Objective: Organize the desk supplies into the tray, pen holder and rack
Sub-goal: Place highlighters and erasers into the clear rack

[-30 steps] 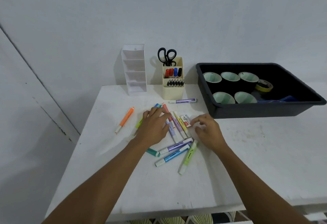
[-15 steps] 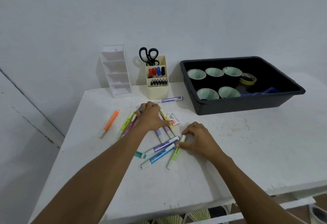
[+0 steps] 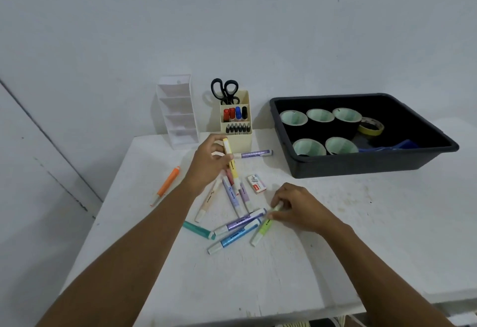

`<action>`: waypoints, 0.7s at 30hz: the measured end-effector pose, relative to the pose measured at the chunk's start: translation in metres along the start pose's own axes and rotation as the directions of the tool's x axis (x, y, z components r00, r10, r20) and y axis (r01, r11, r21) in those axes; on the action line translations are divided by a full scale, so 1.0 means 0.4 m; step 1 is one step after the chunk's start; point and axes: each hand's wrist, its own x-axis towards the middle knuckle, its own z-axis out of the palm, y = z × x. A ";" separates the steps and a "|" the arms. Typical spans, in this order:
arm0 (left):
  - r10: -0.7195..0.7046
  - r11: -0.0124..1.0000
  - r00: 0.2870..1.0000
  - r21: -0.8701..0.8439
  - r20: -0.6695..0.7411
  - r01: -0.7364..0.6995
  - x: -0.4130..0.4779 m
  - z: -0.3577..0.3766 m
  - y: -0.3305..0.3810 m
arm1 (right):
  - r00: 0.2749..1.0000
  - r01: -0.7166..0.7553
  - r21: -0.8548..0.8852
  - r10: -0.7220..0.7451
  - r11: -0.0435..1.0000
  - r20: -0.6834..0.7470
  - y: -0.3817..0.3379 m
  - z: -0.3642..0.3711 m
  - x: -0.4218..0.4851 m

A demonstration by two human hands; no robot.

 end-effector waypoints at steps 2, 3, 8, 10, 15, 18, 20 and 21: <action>-0.013 0.999 1.000 -0.045 -0.009 0.012 0.000 -0.012 -0.007 | 0.996 0.056 -0.038 -0.054 0.998 0.065 0.008 -0.019 0.007; -0.015 0.998 1.000 -0.060 -0.009 0.015 0.000 -0.017 -0.011 | 0.992 0.084 -0.069 -0.077 0.994 0.099 0.011 -0.028 0.009; -0.021 0.999 1.000 -0.026 0.012 0.021 -0.009 -0.018 -0.016 | 0.990 0.120 -0.031 -0.117 0.992 0.082 0.006 -0.061 0.030; -0.013 1.000 1.000 -0.006 0.016 0.013 -0.012 -0.020 -0.012 | 0.994 0.098 0.118 -0.104 0.988 0.043 -0.016 -0.079 0.040; -0.004 0.999 1.000 -0.042 0.021 0.005 -0.019 -0.037 0.006 | 0.999 0.013 0.461 -0.036 0.887 0.041 -0.076 -0.094 0.072; 0.010 0.999 0.999 -0.046 0.033 -0.009 -0.023 -0.064 0.009 | 1.000 -0.012 0.539 0.024 0.842 -0.015 -0.105 -0.088 0.104; 0.013 0.998 1.000 -0.055 0.024 -0.012 -0.022 -0.087 0.009 | 0.995 -0.022 0.609 0.079 0.793 -0.068 -0.128 -0.083 0.129; 0.013 0.998 1.000 -0.063 0.012 -0.012 -0.015 -0.111 0.012 | 0.992 -0.027 0.630 0.099 0.776 -0.080 -0.150 -0.080 0.153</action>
